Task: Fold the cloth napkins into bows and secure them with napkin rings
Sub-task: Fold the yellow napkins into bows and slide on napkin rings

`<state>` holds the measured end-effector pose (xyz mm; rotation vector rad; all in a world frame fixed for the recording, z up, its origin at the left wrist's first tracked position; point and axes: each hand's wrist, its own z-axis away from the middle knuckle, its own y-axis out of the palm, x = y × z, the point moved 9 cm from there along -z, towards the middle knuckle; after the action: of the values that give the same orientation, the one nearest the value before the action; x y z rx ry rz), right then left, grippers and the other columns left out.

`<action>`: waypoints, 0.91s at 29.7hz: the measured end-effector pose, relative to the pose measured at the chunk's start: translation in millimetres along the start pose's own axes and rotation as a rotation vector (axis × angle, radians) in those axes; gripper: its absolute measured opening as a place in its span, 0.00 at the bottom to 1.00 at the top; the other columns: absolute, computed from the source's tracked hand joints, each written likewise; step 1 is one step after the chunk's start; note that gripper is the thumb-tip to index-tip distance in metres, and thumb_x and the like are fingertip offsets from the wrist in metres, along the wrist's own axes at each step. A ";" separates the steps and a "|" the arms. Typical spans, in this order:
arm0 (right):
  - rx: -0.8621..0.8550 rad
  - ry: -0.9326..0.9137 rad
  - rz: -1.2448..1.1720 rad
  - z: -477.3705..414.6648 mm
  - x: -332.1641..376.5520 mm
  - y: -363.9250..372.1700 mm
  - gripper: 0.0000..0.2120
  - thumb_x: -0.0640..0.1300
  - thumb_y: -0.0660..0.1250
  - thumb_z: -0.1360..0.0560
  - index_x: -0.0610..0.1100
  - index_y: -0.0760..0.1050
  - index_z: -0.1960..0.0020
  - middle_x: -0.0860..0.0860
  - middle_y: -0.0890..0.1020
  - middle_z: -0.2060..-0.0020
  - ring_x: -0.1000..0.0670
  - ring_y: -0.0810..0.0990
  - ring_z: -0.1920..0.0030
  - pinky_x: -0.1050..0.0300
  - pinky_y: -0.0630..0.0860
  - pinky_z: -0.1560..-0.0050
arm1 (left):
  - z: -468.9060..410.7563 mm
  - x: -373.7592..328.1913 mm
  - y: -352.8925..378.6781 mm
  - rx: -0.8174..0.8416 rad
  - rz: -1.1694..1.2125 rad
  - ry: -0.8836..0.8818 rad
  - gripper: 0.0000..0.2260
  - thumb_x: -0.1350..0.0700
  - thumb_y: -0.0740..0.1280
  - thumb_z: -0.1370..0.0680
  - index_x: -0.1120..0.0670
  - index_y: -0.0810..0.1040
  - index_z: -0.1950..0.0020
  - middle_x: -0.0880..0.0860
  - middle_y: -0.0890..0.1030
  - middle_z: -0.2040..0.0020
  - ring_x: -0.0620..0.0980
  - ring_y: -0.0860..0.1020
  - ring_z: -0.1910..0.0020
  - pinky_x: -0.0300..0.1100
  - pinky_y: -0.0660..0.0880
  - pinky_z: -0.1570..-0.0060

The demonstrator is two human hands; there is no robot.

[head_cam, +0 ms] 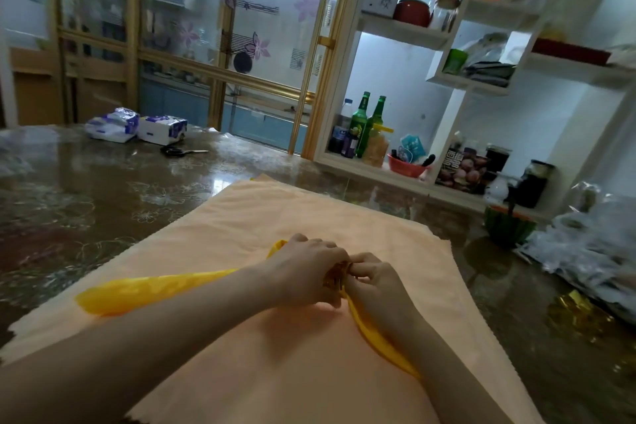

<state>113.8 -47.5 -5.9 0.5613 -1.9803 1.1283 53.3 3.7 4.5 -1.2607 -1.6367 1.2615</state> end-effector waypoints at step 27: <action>-0.234 0.339 -0.419 2.5 -24.7 -27.2 0.11 0.52 0.65 0.25 0.44 0.77 0.57 0.49 0.78 0.69 0.53 0.76 0.68 0.63 0.73 0.70 | 27.6 70.7 -20.5 -0.214 0.755 -0.461 0.28 0.37 0.66 0.31 0.55 0.74 0.39 0.51 0.77 0.51 0.46 0.75 0.56 0.34 0.71 0.62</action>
<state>146.4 -63.5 -12.3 0.5828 -1.5783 0.6712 2.7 63.0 14.5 -1.9385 -1.6888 1.9824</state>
